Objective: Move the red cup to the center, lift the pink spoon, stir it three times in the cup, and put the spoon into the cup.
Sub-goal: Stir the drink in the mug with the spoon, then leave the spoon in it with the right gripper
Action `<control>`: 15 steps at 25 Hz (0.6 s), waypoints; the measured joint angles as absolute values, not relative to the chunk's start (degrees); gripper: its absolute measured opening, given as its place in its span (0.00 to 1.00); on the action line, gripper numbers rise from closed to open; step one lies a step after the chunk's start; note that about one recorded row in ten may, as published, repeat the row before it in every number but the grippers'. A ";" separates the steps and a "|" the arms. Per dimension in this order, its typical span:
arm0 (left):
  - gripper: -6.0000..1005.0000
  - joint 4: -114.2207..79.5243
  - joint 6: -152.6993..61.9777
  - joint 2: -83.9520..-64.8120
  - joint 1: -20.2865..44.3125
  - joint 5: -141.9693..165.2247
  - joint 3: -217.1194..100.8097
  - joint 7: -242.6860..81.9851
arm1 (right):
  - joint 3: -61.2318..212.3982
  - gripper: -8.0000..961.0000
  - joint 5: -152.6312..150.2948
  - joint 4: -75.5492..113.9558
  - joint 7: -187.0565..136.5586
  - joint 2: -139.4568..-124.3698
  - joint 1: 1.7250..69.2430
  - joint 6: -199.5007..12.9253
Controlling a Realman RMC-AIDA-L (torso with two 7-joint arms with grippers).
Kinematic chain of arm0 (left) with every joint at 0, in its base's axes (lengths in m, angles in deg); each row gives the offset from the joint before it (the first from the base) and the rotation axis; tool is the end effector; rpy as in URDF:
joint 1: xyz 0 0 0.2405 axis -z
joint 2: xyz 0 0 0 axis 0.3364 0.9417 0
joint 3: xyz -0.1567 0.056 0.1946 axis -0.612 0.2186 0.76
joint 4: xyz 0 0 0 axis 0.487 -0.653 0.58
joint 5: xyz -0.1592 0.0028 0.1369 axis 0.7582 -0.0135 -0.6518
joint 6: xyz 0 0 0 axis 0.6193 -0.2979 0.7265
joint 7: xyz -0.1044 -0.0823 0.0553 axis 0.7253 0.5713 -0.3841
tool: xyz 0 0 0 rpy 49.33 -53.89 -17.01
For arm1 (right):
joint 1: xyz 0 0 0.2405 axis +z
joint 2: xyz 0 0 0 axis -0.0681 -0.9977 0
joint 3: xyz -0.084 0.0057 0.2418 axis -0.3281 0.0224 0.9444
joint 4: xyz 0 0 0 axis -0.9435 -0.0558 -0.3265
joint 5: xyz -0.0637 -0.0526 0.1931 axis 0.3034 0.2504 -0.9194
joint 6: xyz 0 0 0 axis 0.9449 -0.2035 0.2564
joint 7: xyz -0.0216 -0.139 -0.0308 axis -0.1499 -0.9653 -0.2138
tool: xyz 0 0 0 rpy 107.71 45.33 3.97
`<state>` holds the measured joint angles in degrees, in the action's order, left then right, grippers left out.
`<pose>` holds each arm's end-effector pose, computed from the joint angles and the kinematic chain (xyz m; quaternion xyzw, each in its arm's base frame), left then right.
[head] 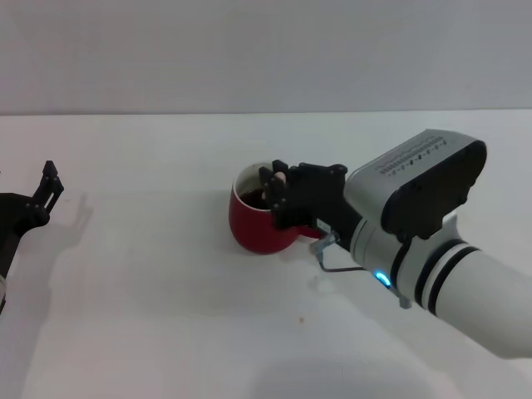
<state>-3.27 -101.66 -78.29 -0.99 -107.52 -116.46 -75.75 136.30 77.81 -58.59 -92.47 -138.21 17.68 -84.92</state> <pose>-0.3604 0.3035 -0.0082 -0.6578 -0.2765 -0.2637 0.6491 0.1372 0.3149 -0.1083 -0.8725 0.2359 0.2278 0.3623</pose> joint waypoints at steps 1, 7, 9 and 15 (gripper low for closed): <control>0.84 -3.27 -101.65 -78.29 -1.04 -107.52 -116.45 -75.75 | 136.09 0.16 77.79 -58.44 -92.45 -138.23 17.99 -85.00; 0.84 -3.28 -101.64 -78.29 -1.30 -107.52 -116.45 -75.75 | 136.16 0.17 77.20 -56.16 -92.24 -138.48 21.27 -85.49; 0.84 -3.28 -101.71 -78.29 -1.36 -107.52 -116.44 -75.75 | 136.50 0.18 75.62 -55.07 -92.22 -138.50 22.63 -85.55; 0.84 -3.28 -101.84 -78.28 -1.44 -107.52 -116.44 -75.75 | 136.67 0.19 75.27 -55.28 -92.42 -138.22 22.45 -85.50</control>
<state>-3.28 -101.84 -78.28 -1.44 -107.52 -116.44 -75.75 136.67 75.27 -55.28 -92.42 -138.22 22.45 -85.50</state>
